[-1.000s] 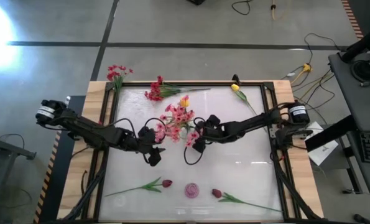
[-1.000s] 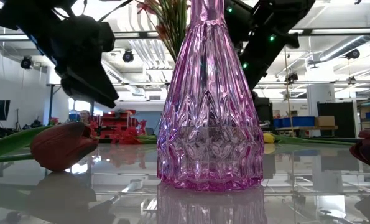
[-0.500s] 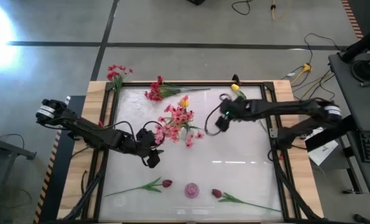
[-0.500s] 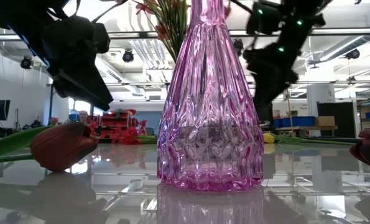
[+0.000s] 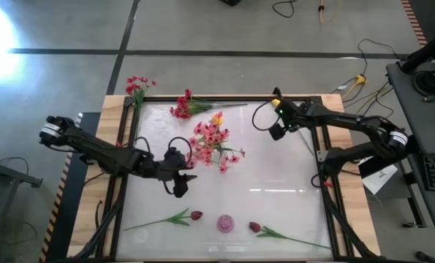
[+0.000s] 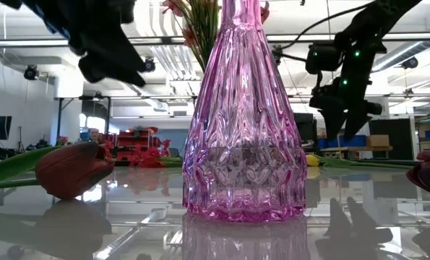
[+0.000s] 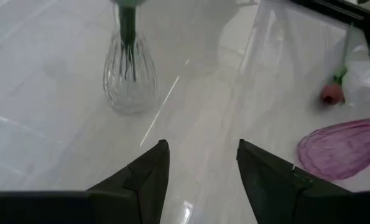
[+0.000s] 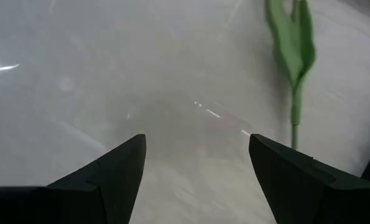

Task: Sort flowers into vase by color
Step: Put the yellow flower into the transparent vase

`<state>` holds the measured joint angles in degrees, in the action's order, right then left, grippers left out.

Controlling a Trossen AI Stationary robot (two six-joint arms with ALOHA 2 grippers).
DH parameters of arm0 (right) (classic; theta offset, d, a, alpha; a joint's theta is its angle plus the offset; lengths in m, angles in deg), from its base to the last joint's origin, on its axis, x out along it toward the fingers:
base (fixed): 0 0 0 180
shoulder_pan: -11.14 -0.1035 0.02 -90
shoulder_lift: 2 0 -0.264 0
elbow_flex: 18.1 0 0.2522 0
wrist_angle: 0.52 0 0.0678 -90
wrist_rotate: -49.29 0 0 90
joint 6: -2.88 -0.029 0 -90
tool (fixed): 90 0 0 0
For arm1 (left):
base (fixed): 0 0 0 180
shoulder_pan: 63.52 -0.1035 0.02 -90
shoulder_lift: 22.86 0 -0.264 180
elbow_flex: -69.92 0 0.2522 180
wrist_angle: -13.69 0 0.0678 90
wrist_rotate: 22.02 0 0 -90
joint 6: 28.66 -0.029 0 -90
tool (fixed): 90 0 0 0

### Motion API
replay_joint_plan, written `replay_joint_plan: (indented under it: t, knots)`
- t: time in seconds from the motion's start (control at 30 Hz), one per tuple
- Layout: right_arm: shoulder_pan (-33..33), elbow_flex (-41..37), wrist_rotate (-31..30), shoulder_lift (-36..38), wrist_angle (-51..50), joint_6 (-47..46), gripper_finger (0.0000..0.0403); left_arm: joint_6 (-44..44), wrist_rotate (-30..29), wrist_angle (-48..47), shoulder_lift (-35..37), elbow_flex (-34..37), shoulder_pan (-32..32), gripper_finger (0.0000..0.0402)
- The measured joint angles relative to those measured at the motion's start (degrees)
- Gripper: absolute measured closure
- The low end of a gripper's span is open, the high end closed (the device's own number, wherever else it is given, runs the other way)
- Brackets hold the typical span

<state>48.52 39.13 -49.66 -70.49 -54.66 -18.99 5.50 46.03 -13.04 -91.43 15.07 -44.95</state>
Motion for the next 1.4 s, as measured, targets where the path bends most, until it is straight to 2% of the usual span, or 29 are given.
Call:
replay_joint_plan:
  t: [0.17,0.3,0.5,0.63,0.83,1.13,1.4]
  knots:
    - [4.25,-0.02,0.42,-0.96,0.04,0.0,0.0129,-0.24,-0.38,-4.39,4.71,-1.29,0.0,0.0227]
    - [8.33,-0.07,0.97,-2.7,0.2,1.4,0.0133,-0.51,-3.02,-6.14,9.71,-1.32,0.0,0.0227]
    - [13.88,0.13,1.67,-8.38,0.39,5.16,0.0153,-0.7,-8.53,-9.24,16.62,-0.87,-0.02,0.0227]
    - [16.4,1.47,1.59,-12.61,1.5,8.49,0.017,0.15,-9.33,-10.18,19.35,-0.48,-0.02,0.0227]
    - [18.15,4.58,2.08,-17.36,4.89,8.44,0.0199,3.66,-10.05,-11.23,20.02,0.06,-0.02,0.0227]
    - [20.0,11.83,2.51,-25.31,4.01,9.98,0.025,5.59,-10.06,-11.11,17.71,0.1,-0.02,0.0227]
    - [20.0,14.37,4.05,-27.3,2.03,12.49,0.0327,7.1,-10.24,-11.08,17.28,0.1,-0.02,0.0227]
